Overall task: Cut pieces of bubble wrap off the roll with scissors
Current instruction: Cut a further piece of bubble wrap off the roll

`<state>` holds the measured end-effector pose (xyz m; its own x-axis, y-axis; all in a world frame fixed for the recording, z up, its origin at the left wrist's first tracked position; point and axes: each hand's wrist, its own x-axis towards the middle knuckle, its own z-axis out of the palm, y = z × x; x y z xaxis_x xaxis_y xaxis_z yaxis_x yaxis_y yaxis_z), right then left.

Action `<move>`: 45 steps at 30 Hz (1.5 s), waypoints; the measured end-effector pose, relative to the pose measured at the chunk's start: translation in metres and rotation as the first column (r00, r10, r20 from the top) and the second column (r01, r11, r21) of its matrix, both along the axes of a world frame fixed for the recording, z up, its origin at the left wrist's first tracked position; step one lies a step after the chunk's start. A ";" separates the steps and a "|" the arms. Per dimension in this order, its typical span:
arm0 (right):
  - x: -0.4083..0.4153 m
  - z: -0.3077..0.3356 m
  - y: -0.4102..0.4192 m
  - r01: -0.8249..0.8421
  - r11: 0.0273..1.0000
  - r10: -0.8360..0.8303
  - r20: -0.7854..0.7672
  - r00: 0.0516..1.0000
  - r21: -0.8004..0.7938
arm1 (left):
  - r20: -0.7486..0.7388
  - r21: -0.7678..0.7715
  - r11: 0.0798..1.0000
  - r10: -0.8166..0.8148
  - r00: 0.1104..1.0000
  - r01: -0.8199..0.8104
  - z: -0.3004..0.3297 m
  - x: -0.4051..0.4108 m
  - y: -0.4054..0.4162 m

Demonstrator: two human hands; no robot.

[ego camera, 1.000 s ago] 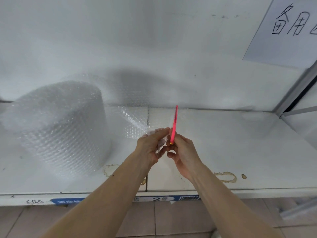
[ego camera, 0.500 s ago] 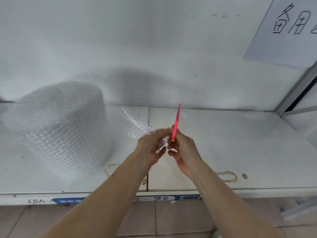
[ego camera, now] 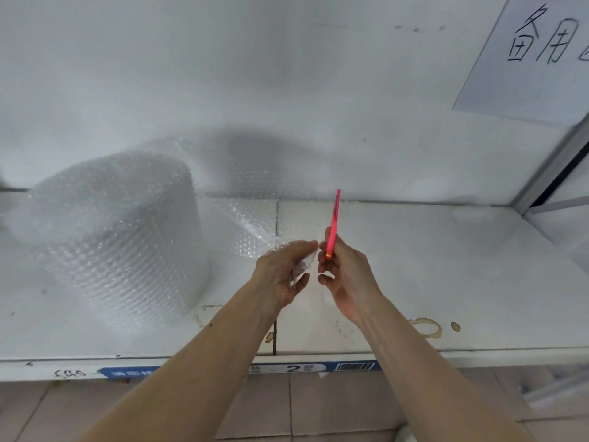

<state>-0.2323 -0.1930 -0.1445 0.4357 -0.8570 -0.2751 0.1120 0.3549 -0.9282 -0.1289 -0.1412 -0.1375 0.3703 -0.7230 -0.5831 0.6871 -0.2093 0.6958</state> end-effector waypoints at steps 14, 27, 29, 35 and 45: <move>0.000 0.002 -0.001 0.007 1.000 -0.007 0.013 1.000 0.003 | 0.014 0.032 0.999 -0.002 1.000 0.001 0.000 0.000 -0.001; -0.004 0.006 -0.003 0.059 0.998 -0.061 0.041 0.997 0.033 | 0.010 0.046 0.998 0.033 0.999 -0.033 -0.005 0.002 -0.003; -0.007 0.007 -0.004 0.056 0.998 -0.057 0.032 0.998 0.036 | 0.006 0.050 0.998 0.047 0.999 -0.047 -0.007 0.003 -0.004; -0.025 0.006 -0.014 0.056 0.992 -0.078 -0.210 0.975 -0.110 | -0.055 -0.054 0.997 0.048 0.997 -0.051 -0.007 0.004 -0.008; -0.074 -0.026 -0.032 -0.207 0.898 -0.229 -0.815 0.532 -0.388 | -0.073 -0.069 0.995 0.067 0.995 -0.072 -0.022 0.003 -0.020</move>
